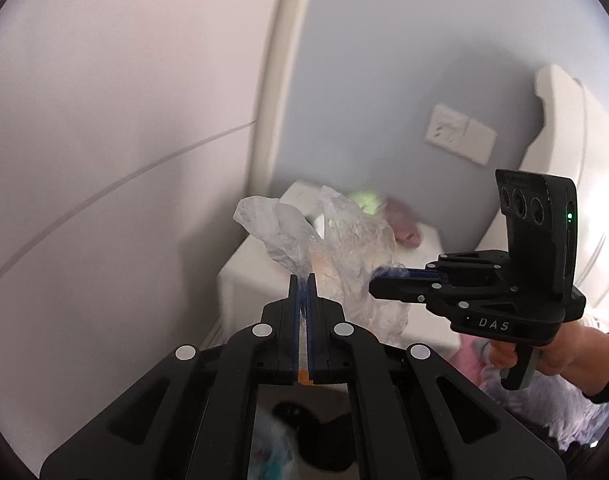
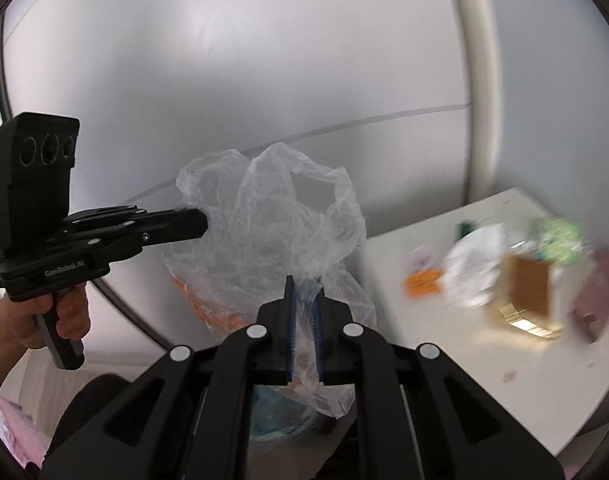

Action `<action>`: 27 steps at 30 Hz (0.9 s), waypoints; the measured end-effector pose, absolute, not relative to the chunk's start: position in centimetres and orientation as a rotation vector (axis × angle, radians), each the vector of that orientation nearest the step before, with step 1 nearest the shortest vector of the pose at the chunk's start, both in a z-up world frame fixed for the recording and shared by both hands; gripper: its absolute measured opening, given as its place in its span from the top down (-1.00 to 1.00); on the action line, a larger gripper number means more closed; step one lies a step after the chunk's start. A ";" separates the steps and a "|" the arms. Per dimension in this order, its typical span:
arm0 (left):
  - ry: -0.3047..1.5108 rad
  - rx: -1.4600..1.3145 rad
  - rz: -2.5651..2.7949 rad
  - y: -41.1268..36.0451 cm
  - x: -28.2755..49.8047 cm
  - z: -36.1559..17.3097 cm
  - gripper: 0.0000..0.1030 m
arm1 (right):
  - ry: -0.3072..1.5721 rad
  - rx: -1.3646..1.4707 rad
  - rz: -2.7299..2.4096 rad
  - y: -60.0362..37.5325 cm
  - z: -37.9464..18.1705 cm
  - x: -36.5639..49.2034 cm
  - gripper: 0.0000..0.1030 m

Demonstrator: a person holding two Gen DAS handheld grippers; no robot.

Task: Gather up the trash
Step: 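Lift the clear bag with the right gripper over the teal wastebasket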

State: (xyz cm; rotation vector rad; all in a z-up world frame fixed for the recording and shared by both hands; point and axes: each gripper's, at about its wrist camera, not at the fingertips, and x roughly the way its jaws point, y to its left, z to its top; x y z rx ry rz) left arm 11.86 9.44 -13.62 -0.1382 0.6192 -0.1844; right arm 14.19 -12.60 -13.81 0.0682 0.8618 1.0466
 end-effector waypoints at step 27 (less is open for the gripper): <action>0.914 -0.363 0.064 18.9 4.3 -30.8 0.97 | 1.225 -0.145 1.234 2.9 -29.7 7.4 0.81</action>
